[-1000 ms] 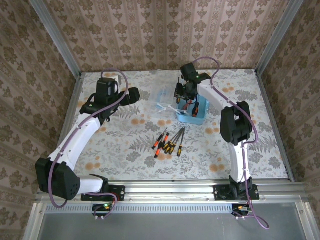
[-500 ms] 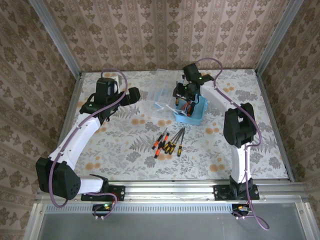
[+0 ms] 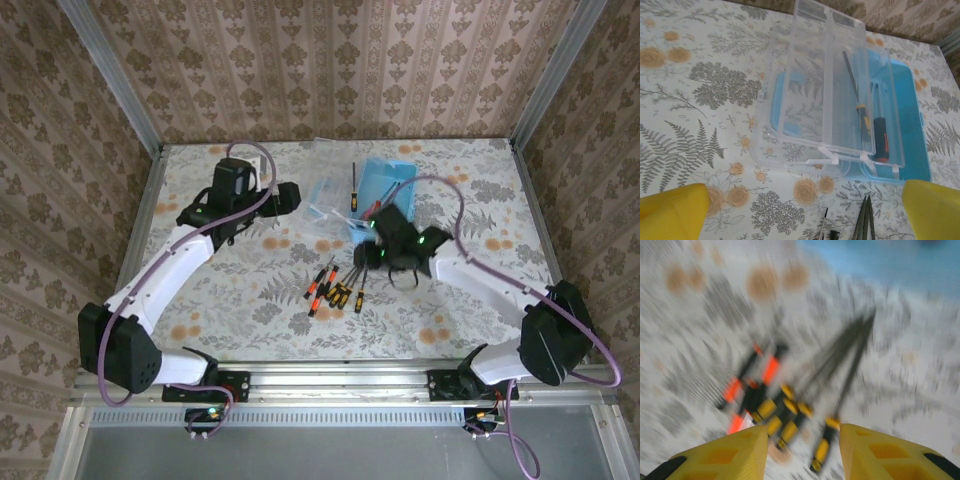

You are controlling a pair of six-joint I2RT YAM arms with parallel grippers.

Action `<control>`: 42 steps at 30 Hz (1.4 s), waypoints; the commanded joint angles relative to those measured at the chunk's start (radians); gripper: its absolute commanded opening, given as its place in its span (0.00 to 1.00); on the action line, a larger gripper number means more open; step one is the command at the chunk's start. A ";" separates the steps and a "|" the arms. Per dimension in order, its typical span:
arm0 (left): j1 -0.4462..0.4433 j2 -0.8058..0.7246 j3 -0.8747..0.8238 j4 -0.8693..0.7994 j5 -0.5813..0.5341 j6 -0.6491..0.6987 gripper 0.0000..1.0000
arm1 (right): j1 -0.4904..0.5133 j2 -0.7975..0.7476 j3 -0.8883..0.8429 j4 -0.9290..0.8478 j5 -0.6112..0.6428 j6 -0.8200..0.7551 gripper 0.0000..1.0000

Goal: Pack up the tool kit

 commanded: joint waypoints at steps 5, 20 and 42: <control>-0.035 0.020 0.000 -0.006 -0.010 0.015 1.00 | 0.137 0.050 -0.087 -0.037 0.109 0.169 0.49; -0.050 0.015 0.006 -0.021 -0.048 0.041 1.00 | 0.146 0.256 0.019 -0.058 0.083 0.094 0.49; -0.050 0.020 0.005 -0.019 -0.048 0.042 1.00 | 0.109 0.263 0.002 -0.121 0.137 0.042 0.28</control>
